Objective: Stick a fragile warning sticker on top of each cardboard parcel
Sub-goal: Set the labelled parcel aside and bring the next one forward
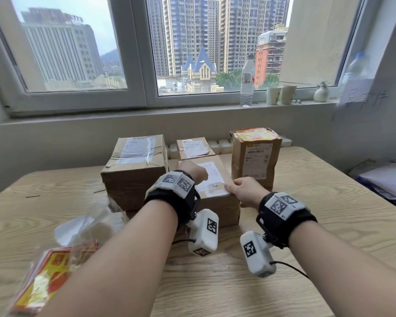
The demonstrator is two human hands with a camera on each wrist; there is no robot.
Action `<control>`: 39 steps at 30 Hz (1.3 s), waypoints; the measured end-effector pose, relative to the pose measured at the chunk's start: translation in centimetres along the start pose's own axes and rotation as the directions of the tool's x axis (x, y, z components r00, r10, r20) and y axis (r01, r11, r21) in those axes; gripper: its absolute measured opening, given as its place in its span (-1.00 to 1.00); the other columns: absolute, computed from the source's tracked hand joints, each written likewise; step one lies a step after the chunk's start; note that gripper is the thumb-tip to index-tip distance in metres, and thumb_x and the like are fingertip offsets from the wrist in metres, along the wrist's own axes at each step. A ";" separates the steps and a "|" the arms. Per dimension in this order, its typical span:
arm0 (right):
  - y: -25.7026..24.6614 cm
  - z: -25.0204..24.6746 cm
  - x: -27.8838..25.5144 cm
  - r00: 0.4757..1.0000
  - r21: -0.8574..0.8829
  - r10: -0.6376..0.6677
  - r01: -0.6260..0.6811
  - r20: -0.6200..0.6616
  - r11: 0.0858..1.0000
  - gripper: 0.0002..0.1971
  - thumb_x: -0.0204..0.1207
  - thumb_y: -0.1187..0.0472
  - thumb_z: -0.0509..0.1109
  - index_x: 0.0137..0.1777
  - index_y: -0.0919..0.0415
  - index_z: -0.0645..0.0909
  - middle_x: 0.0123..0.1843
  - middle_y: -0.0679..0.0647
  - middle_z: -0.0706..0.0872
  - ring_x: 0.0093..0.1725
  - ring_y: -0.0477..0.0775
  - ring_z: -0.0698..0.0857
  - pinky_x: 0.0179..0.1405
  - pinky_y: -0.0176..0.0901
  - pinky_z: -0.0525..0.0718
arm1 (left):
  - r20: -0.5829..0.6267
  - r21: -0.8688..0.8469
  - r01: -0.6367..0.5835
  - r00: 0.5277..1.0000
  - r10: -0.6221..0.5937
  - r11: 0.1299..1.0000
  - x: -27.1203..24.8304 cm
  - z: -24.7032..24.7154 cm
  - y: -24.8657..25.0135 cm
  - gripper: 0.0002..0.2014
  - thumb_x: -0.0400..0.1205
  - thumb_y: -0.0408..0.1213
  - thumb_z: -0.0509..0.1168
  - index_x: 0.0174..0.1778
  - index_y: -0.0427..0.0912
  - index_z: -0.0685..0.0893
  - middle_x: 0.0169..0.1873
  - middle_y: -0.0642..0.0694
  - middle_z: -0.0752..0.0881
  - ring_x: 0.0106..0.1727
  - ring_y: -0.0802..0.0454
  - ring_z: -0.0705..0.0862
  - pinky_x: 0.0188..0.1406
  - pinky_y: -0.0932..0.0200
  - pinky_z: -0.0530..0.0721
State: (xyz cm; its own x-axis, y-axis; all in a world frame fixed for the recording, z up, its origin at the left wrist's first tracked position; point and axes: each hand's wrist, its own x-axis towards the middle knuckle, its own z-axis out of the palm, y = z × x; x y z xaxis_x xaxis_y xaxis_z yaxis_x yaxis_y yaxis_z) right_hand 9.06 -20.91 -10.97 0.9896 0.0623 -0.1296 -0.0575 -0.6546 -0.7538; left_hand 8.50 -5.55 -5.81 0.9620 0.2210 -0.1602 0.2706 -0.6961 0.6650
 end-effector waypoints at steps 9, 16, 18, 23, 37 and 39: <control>1.4 -0.7 -2.1 0.999 0.151 -0.041 0.040 0.001 0.988 -0.66 0.64 0.10 0.35 0.33 0.27 0.63 0.08 0.09 0.76 0.03 0.08 0.73 0.09 0.03 0.73 | 0.000 -0.041 0.040 0.999 -0.040 0.998 0.3 0.9 -1.1 -0.52 0.59 -0.35 0.33 0.40 -0.48 0.47 0.25 -0.31 0.64 0.18 -0.20 0.64 -0.01 0.06 0.60; 3.1 -1.0 -3.9 1.000 0.343 -0.005 0.001 0.009 0.939 -0.44 0.49 0.33 0.52 0.47 0.27 0.45 0.25 0.14 0.67 0.23 0.15 0.68 0.19 0.18 0.74 | 0.002 -0.171 0.088 0.996 -0.089 0.981 0.1 1.4 -1.8 -0.30 0.52 -0.28 0.40 0.52 -0.48 0.29 0.32 -0.28 0.59 0.31 -0.15 0.61 0.08 0.14 0.57; 3.4 -1.4 -4.4 1.000 0.346 0.012 -0.021 0.026 0.938 -0.44 0.43 0.40 0.54 0.43 0.26 0.47 0.21 0.14 0.68 0.21 0.17 0.70 0.21 0.24 0.72 | 0.008 -0.198 0.084 0.996 -0.084 0.977 -0.2 1.2 -1.8 -0.26 0.48 -0.25 0.45 0.51 -0.46 0.31 0.27 -0.25 0.63 0.26 -0.13 0.63 0.03 0.17 0.59; 3.0 -2.5 -5.6 0.997 0.200 0.019 -0.034 0.079 0.979 -0.32 0.27 0.55 0.58 0.38 0.21 0.46 0.16 0.13 0.68 0.15 0.15 0.72 0.20 0.22 0.72 | 0.018 -0.229 0.034 0.999 -0.030 0.973 -1.6 0.9 -1.0 -0.18 0.35 -0.32 0.52 0.49 -0.42 0.29 0.17 -0.24 0.67 0.13 -0.12 0.71 0.16 -0.01 0.72; 0.0 -4.6 -7.5 0.997 0.259 -0.011 0.032 -0.082 0.965 -0.58 0.29 0.35 0.62 0.11 0.11 0.58 0.05 0.08 0.81 0.08 0.10 0.78 -0.05 0.06 0.77 | 0.063 -0.282 -0.070 0.994 0.092 0.957 -5.9 -0.9 -0.4 -0.08 -0.12 -0.27 0.65 0.21 -0.24 0.49 0.02 -0.15 0.71 0.05 -0.12 0.73 0.01 -0.11 0.77; 0.0 -4.3 -8.0 0.992 0.269 -0.025 0.057 -0.121 0.961 -0.60 0.30 0.47 0.57 -0.04 0.03 0.57 0.04 0.09 0.80 0.11 0.13 0.76 0.09 0.14 0.77 | 0.048 -0.268 -0.076 0.995 0.093 0.960 -6.4 -1.0 -0.7 -0.10 -0.04 -0.37 0.63 0.24 -0.21 0.39 0.06 -0.16 0.65 0.07 -0.13 0.69 0.02 -0.06 0.76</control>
State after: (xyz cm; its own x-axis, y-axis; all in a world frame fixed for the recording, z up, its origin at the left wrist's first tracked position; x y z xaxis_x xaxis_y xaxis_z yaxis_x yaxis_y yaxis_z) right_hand 1.72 -24.61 -7.13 0.9994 -0.0129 -0.0316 -0.0341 -0.4227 -0.9056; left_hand 2.10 -5.83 -4.55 0.9835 0.1225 -0.1328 0.1768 -0.5022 0.8465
